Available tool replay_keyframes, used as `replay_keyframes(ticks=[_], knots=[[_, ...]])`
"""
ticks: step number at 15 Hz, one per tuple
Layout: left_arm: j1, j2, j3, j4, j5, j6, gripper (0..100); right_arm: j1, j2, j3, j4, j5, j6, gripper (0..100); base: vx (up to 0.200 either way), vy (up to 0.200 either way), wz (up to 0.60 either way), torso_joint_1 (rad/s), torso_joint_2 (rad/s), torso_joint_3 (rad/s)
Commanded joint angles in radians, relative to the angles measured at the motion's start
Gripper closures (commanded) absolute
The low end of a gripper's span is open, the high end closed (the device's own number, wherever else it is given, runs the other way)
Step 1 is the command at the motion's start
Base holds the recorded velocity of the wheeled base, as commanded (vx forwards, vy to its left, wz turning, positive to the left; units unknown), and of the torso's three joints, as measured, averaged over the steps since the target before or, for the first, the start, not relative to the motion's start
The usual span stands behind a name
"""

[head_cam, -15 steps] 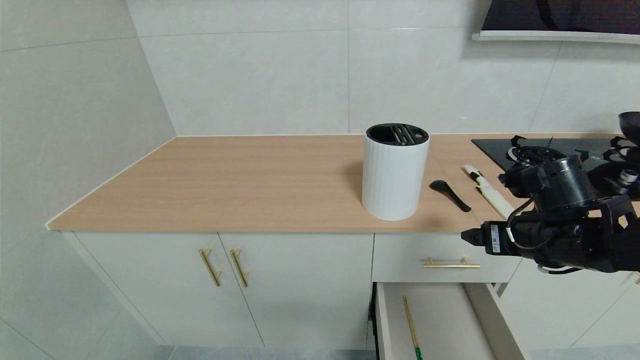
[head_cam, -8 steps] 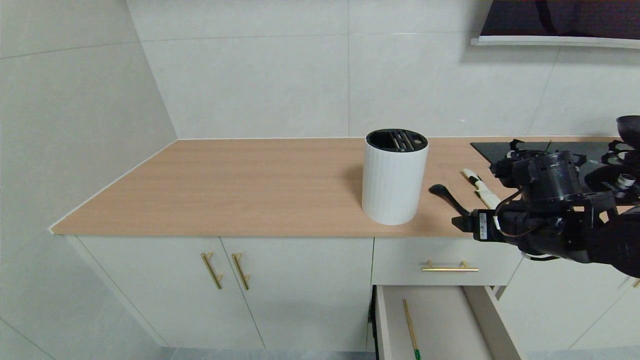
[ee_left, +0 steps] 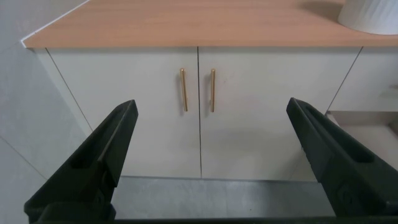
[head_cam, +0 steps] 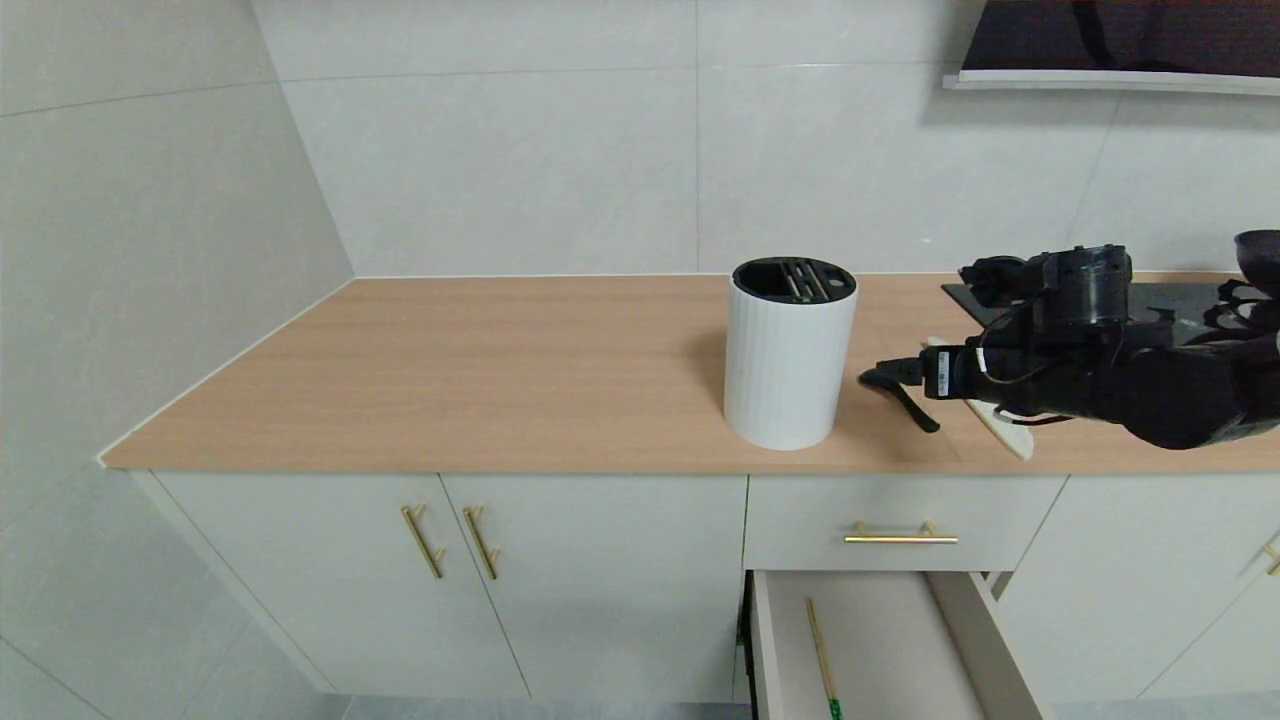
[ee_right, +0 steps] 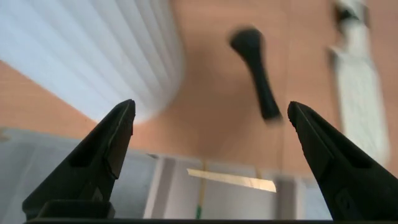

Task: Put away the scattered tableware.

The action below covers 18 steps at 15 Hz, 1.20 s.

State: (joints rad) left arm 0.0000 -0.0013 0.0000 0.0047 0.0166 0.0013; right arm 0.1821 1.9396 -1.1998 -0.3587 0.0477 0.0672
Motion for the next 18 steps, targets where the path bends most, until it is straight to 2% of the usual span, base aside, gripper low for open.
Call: replay_keyframes(ticks=[1, 2, 6, 10, 18], knots=[[0.000, 0.001, 0.000, 0.000, 0.000, 0.000, 0, -0.059, 0.082, -0.093, 0.001, 0.052, -0.037, 0, 0.000, 0.000, 0.00, 0.000, 0.00, 0.000], [0.000, 0.001, 0.000, 0.000, 0.000, 0.000, 0, -0.064, 0.105, -0.129, 0.000, 0.052, -0.044, 0, 0.000, 0.000, 0.00, 0.000, 0.00, 0.000], [0.000, 0.001, 0.000, 0.000, 0.000, 0.000, 0, -0.067, 0.187, -0.136, -0.009, 0.058, -0.055, 0, 0.000, 0.000, 0.00, 0.000, 0.00, 0.000], [0.000, 0.001, 0.000, 0.000, 0.000, 0.000, 0, -0.072, 0.285, -0.135, -0.134, 0.046, -0.103, 0, 0.000, 0.000, 0.00, 0.000, 0.00, 0.000], [0.000, 0.001, 0.000, 0.000, 0.000, 0.000, 0, -0.098, 0.337, -0.164, -0.141, 0.044, -0.103, 0, 0.000, 0.000, 0.00, 0.000, 0.00, 0.000]])
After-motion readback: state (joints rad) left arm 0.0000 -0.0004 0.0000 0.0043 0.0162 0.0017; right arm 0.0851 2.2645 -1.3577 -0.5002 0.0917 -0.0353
